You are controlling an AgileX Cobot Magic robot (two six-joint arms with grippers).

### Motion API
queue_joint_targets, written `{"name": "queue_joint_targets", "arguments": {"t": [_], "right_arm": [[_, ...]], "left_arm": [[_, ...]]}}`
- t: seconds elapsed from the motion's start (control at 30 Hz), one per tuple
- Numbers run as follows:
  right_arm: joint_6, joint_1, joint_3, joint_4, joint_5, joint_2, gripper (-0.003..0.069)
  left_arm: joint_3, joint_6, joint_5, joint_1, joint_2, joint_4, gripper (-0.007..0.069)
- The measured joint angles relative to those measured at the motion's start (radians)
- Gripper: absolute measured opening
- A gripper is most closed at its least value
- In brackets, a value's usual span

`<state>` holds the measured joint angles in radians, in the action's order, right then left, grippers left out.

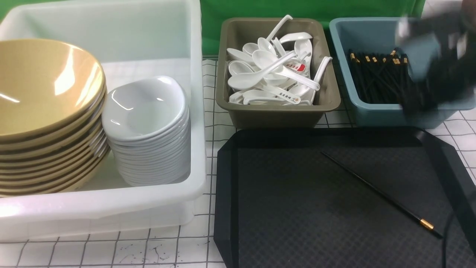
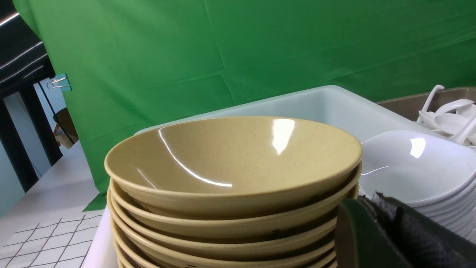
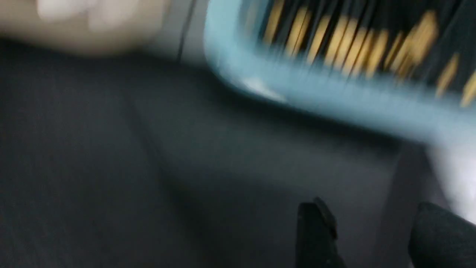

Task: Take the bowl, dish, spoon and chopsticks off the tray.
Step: Use the right arm to grab a chopstick

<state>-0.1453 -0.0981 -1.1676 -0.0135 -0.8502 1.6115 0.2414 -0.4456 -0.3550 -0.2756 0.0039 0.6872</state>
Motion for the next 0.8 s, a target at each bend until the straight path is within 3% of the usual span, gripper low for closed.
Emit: {"name": "queue_joint_targets", "arguments": {"t": [0.23, 0.53, 0.7, 0.8], "right_arm": [[-0.081, -0.001, 0.316, 0.079, 0.133, -0.030, 0.0357], [-0.144, -0.059, 0.336, 0.113, 0.187, 0.050, 0.0239], [-0.152, -0.140, 0.312, 0.091, 0.180, 0.067, 0.0092], [-0.155, -0.187, 0.309, 0.097, 0.167, 0.050, 0.0083]], "left_arm": [[0.000, 0.000, 0.003, 0.000, 0.000, 0.001, -0.0013], [-0.001, 0.000, 0.003, 0.000, 0.000, 0.001, -0.0013], [-0.001, 0.000, 0.004, 0.000, 0.000, 0.003, -0.0013], [-0.001, 0.000, 0.004, 0.000, 0.000, 0.003, -0.0013]]}}
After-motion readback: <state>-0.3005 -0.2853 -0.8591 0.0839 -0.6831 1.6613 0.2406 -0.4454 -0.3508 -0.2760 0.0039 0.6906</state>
